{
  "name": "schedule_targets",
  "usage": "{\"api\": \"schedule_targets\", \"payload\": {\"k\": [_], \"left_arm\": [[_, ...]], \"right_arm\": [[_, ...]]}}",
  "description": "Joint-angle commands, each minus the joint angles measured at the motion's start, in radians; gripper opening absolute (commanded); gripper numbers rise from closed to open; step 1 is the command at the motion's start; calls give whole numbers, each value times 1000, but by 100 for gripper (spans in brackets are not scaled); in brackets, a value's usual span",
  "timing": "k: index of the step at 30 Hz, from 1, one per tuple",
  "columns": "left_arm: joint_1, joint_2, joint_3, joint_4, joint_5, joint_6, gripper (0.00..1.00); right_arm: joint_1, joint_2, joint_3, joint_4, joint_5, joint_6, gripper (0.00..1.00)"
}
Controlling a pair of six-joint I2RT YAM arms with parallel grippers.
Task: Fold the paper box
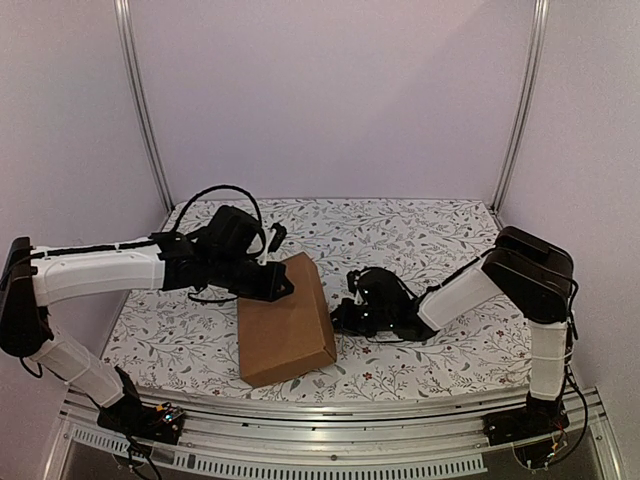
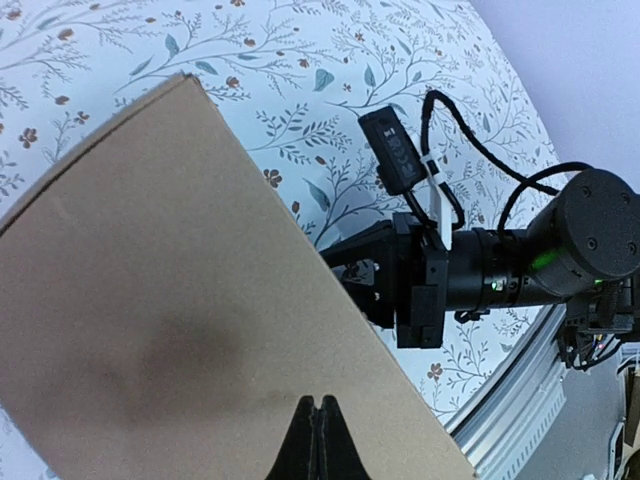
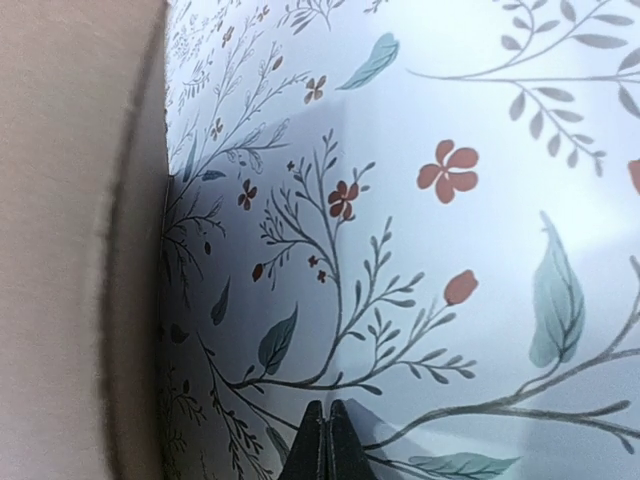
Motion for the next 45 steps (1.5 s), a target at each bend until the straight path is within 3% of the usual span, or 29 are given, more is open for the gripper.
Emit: {"api": "schedule_targets", "payload": {"k": [1, 8, 16, 20, 30, 37, 45], "left_arm": [[40, -39, 25, -51, -53, 29, 0], [90, -134, 33, -143, -166, 35, 0], [177, -274, -90, -179, -271, -17, 6], [228, -282, -151, -209, -312, -55, 0], [342, -157, -328, -85, -127, -145, 0], [335, -30, -321, -13, 78, -139, 0], [315, 64, -278, 51, 177, -126, 0]], "right_arm": [[-28, -29, -65, -88, 49, -42, 0], [-62, -143, -144, -118, 102, -112, 0], [-73, -279, -107, -304, 190, -263, 0], [-73, -327, -88, -343, 159, -310, 0], [-33, -301, 10, -406, 60, -327, 0], [7, -206, 95, -404, 38, -304, 0], [13, -108, 150, -388, 33, -256, 0]]}}
